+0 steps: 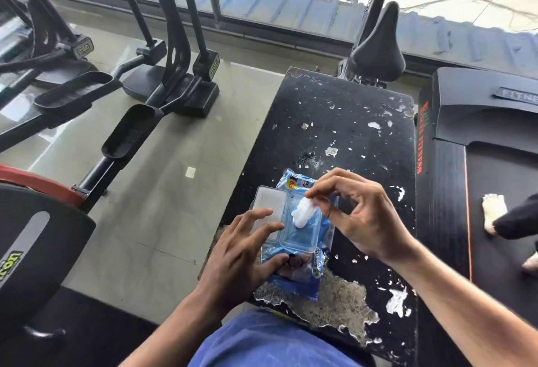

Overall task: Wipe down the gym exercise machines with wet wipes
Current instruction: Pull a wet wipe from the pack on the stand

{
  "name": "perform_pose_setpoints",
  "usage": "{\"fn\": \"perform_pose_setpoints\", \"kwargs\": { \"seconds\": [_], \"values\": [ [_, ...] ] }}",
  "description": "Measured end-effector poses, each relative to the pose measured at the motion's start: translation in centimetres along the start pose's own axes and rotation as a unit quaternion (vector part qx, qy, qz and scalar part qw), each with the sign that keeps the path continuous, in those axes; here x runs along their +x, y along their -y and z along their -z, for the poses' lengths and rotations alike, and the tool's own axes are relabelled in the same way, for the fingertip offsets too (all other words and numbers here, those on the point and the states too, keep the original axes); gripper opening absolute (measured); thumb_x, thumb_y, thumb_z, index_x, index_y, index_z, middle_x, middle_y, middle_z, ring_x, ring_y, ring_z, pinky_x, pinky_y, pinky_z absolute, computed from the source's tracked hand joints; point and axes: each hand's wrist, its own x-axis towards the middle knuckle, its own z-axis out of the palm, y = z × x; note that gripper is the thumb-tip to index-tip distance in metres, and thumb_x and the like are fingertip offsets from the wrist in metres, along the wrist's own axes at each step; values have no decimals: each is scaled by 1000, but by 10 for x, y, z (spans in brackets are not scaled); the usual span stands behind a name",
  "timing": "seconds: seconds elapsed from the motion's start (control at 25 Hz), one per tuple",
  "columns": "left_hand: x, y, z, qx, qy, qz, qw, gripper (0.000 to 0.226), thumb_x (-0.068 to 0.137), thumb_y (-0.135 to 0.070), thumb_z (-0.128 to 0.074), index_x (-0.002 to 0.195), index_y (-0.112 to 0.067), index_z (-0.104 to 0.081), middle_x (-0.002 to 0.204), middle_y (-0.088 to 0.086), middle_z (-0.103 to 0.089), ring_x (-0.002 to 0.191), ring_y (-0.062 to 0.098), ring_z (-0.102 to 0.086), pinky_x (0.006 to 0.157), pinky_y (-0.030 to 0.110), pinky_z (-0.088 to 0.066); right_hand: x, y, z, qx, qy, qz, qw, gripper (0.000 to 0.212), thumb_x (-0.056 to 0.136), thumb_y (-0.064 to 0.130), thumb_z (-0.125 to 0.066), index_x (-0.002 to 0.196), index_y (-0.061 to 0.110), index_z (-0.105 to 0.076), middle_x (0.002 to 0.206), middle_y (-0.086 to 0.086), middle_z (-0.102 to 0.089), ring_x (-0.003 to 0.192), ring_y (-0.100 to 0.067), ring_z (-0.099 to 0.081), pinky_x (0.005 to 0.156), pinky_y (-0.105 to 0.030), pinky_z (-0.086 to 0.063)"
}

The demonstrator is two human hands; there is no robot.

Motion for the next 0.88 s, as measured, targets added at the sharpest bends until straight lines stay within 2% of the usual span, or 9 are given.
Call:
{"fn": "perform_pose_setpoints", "kwargs": {
  "seconds": [0.08, 0.2, 0.24, 0.32, 0.4, 0.52, 0.6, 0.72, 0.88],
  "values": [
    [0, -1, -1, -1, -5, -2, 1000, 44, 89, -54, -68, 128, -33, -62, 146, -7, -49, 126, 20, -58, 102, 38, -51, 0, 2, -2, -31, 19, 25, 999, 13, 93, 4, -72, 100, 12, -77, 97, 5, -69, 92, -14, -68, 84, -27, -53],
    [-2, -1, -2, -1, -1, -2, 1000, 45, 88, -48, -76, 128, -31, -62, 146, -6, -50, 126, 21, -59, 103, 39, -51, -5, -8, -5, -150, 83, 8, 985, 25, 93, 2, -63, 107, 18, -74, 96, 11, -65, 93, -3, -60, 86, -25, -49],
    [-3, -1, -2, 0, -1, 1, 1000, 46, 87, -46, -79, 127, -31, -63, 146, -6, -50, 126, 20, -58, 103, 38, -51, -7, -12, -6, -188, 105, 0, 977, 26, 92, 7, -61, 112, 19, -72, 97, 12, -64, 93, -2, -56, 88, -26, -48],
    [-4, -1, -2, 2, -2, 4, 1000, 45, 87, -48, -78, 126, -30, -64, 146, -6, -50, 126, 20, -58, 103, 36, -49, -11, -15, -6, -246, 156, -4, 957, 33, 90, 31, -61, 121, 21, -67, 99, 12, -60, 95, -7, -52, 92, -28, -47],
    [-4, -2, -2, 2, -2, 7, 1000, 43, 89, -53, -71, 126, -30, -65, 146, -6, -50, 126, 18, -58, 104, 33, -47, -13, -17, -7, -307, 197, 16, 931, 46, 85, 54, -64, 120, 23, -65, 100, 10, -59, 93, -11, -53, 90, -28, -46],
    [-4, -3, -2, 8, 2, 6, 1000, 43, 90, -56, -68, 125, -30, -66, 147, -6, -50, 128, 17, -57, 105, 30, -44, -13, -13, -8, -370, 189, 63, 907, 19, 89, 41, -74, 100, 27, -69, 91, 11, -60, 85, -13, -56, 81, -29, -45],
    [-4, -3, -2, 18, 4, 6, 1000, 45, 89, -52, -74, 126, -28, -66, 147, -5, -51, 128, 18, -56, 104, 32, -47, -10, -9, -4, -373, 170, 69, 909, 8, 90, 34, -75, 92, 27, -71, 85, 12, -60, 80, -11, -54, 80, -32, -47],
    [-4, -7, -1, 29, 2, 11, 1000, 48, 86, -48, -81, 127, -27, -66, 146, -4, -52, 127, 18, -57, 99, 35, -51, -7, 5, 7, -313, 138, 55, 938, 8, 87, 32, -79, 88, 26, -73, 84, 14, -61, 80, -8, -56, 82, -35, -50],
    [-3, -9, 0, 35, -2, 9, 999, 49, 84, -45, -84, 125, -27, -66, 145, -3, -53, 126, 20, -59, 95, 36, -55, 0, 26, 17, -178, 76, 26, 981, 7, 87, 25, -81, 87, 21, -75, 86, 14, -67, 82, -3, -63, 77, -23, -51]
  ]
}}
